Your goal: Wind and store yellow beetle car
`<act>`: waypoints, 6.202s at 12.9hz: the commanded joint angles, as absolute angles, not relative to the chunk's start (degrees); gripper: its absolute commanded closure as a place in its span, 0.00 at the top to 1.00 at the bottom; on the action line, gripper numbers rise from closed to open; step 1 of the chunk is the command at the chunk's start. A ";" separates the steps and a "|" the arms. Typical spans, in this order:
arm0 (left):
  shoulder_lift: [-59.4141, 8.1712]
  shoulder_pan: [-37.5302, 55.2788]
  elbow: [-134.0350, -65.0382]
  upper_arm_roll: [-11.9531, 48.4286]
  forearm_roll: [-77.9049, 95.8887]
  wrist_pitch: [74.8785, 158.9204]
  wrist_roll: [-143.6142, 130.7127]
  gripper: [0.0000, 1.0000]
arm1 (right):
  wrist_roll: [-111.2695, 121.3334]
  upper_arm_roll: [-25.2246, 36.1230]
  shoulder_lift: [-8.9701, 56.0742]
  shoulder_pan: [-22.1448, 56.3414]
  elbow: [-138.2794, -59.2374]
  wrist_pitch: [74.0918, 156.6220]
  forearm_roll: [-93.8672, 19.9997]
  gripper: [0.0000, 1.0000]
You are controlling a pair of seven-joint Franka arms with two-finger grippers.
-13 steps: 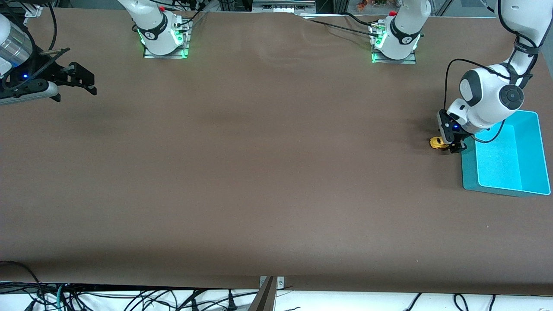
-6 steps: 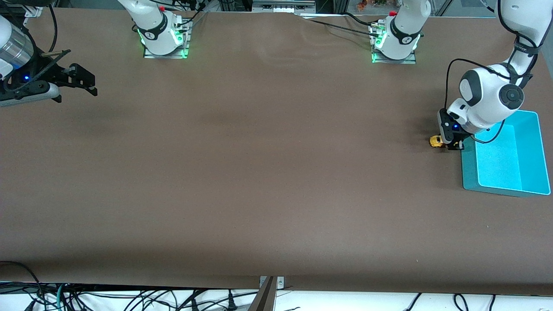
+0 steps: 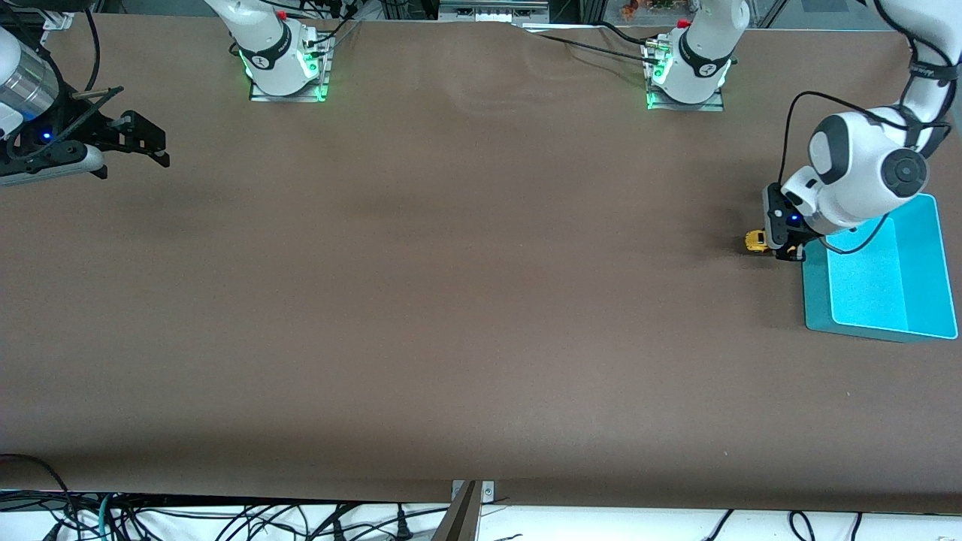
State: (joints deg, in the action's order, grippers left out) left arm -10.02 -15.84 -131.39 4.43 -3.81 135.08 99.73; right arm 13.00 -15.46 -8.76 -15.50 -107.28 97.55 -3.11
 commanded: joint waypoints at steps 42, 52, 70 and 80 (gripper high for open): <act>-17.15 -22.69 -102.48 0.61 2.28 116.38 95.06 1.00 | 13.97 -15.47 -8.26 -15.03 -106.35 97.21 -3.16 1.00; -8.88 -6.43 -97.84 6.23 10.37 108.55 43.31 1.00 | 14.06 -15.38 -8.00 -15.03 -106.17 97.12 -3.08 1.00; -5.98 -0.53 -81.74 4.58 -0.45 80.69 5.36 1.00 | 14.06 -15.38 -8.00 -15.03 -106.17 97.12 -3.08 1.00; -6.33 -0.88 -81.91 2.37 2.46 79.45 6.06 1.00 | 14.06 -15.47 -8.09 -15.03 -105.82 97.03 -3.08 1.00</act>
State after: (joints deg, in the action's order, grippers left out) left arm -5.99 -0.70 -82.48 2.43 1.38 80.27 5.97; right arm 13.45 -15.56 -8.49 -15.19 -107.21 97.57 -3.10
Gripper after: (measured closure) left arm 0.000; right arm 0.000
